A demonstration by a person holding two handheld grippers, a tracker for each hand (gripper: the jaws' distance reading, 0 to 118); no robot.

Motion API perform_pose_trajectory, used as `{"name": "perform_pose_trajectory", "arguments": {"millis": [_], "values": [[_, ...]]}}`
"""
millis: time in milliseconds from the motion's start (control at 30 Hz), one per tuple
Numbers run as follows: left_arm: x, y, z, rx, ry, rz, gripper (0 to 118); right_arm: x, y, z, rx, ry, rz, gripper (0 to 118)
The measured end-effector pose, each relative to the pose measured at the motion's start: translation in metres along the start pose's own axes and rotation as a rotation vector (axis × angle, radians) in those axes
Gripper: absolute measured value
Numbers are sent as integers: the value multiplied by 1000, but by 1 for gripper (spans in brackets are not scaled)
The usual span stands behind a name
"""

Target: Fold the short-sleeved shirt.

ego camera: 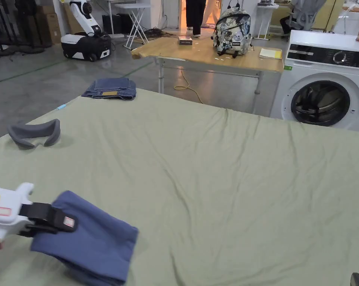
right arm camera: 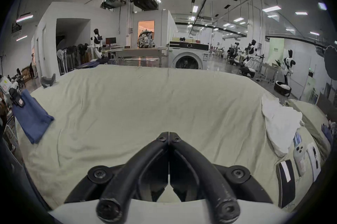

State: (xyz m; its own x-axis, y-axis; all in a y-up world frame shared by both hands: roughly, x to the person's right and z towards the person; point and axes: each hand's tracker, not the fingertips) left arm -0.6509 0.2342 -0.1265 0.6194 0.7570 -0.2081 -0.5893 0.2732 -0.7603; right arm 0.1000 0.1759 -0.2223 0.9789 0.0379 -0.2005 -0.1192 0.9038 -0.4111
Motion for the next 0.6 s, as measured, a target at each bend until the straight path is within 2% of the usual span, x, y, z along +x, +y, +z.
{"name": "perform_pose_trajectory", "arguments": {"millis": [67,100,200,233,400,533,567,600], "values": [[-12,12,31,46,83,25,14,1,-2,-4,-6,-6,6,0],[9,2,42,67,111,40,14,1,-3,-4,-11,-7,9,0],[9,3,69,110,179,35,14,-1,-2,-3,-22,-9,16,0],[-8,20,82,116,206,27,14,-2,-2,-2,-24,-10,18,0],[-19,32,78,76,353,-25,17,-7,-1,0,-32,-9,24,0],[-12,27,62,82,502,-41,47,-11,-1,0,-41,-2,24,0],[-11,27,62,92,541,-48,59,-12,-1,1,-41,-1,25,0],[-9,28,63,101,571,-57,62,-12,-1,1,-39,1,25,0]]}}
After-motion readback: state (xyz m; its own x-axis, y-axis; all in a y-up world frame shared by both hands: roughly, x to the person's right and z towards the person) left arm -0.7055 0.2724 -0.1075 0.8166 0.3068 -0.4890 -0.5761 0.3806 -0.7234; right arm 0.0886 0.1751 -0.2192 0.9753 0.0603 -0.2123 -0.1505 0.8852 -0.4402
